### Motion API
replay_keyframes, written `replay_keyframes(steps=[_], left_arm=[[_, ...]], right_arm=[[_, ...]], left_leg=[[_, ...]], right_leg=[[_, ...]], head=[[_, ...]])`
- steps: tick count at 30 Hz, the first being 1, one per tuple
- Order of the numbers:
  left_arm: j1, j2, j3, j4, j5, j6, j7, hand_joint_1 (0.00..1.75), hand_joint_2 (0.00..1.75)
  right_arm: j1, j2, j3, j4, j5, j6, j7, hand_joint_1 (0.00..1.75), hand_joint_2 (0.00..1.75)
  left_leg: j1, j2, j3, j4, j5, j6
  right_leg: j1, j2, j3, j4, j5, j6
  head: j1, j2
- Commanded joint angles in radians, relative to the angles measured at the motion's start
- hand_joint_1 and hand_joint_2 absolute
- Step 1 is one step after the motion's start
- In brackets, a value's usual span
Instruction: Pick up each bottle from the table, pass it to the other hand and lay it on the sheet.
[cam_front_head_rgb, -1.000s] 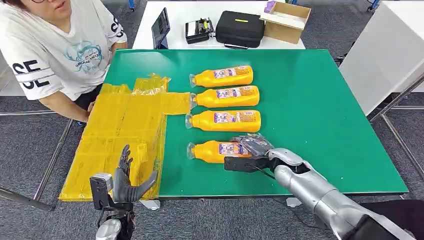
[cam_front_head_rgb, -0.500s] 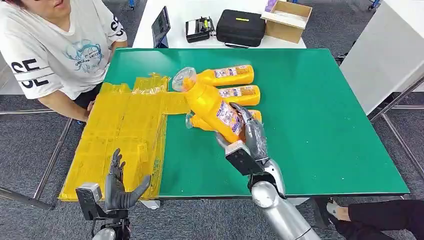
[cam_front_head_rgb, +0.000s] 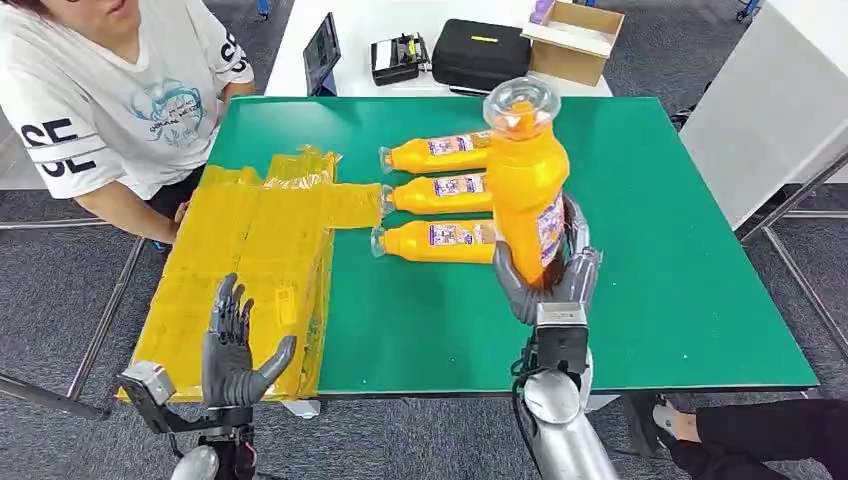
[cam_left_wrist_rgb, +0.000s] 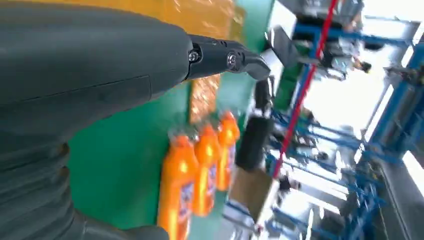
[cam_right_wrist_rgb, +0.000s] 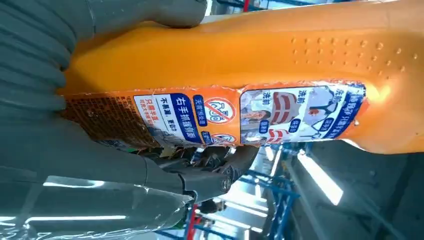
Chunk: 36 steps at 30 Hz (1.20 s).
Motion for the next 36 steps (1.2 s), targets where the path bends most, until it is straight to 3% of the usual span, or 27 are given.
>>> replay_keyframes(steps=[1,5,9,28,29,34,36], left_arm=[[-0.036,0.104,-0.11,0.056,0.085,-0.25,0.032,0.0,1.75],[-0.053,0.099,-0.124,0.098,0.1,-0.245,0.037,0.0,1.75],[-0.058,0.108,-0.132,0.128,0.168,-0.306,0.055,0.0,1.75],[-0.058,0.111,-0.133,0.13,0.171,-0.305,0.057,0.0,1.75],[-0.055,0.113,-0.132,0.129,0.171,-0.304,0.057,0.0,1.75],[-0.053,0.115,-0.146,0.115,0.16,-0.322,0.047,0.0,1.75],[-0.048,0.115,-0.149,0.103,0.167,-0.333,0.043,0.0,1.75]], right_arm=[[0.032,0.074,0.037,0.269,0.015,0.141,-0.087,1.75,1.75],[0.014,0.076,0.264,0.399,-0.028,0.008,-0.087,1.75,1.75],[-0.014,0.092,0.322,0.474,-0.018,0.008,-0.087,1.75,1.75],[-0.015,0.096,0.324,0.484,-0.038,0.04,-0.087,1.75,1.75],[-0.011,0.099,0.312,0.481,-0.086,0.106,-0.087,1.75,1.75],[-0.023,0.132,0.338,0.605,0.001,0.113,-0.087,1.75,1.75],[-0.028,0.147,0.349,0.645,-0.054,0.193,-0.087,1.75,1.75]], left_leg=[[0.002,0.003,0.007,-0.002,-0.002,-0.001],[0.002,0.004,0.008,-0.003,-0.002,-0.001],[0.002,0.007,0.009,-0.002,-0.003,-0.001],[0.002,0.001,0.003,-0.001,-0.001,-0.001],[0.002,0.002,0.005,-0.001,-0.002,-0.001],[0.002,0.002,0.003,-0.001,-0.001,-0.001],[0.002,0.003,0.005,-0.001,-0.002,-0.001]], right_leg=[[0.003,0.001,0.007,-0.004,-0.001,-0.004],[0.003,0.002,0.007,-0.004,-0.001,-0.005],[0.004,0.005,0.008,-0.003,-0.001,-0.006],[0.002,0.0,0.002,-0.001,-0.001,-0.003],[0.003,0.0,0.005,-0.002,-0.002,-0.004],[0.002,0.001,0.003,-0.001,-0.001,-0.003],[0.002,0.001,0.004,-0.002,-0.001,-0.004]], head=[[0.0,0.0],[0.0,0.0],[0.0,0.0],[0.0,0.0],[0.0,0.0],[0.0,0.0],[0.0,0.0]])
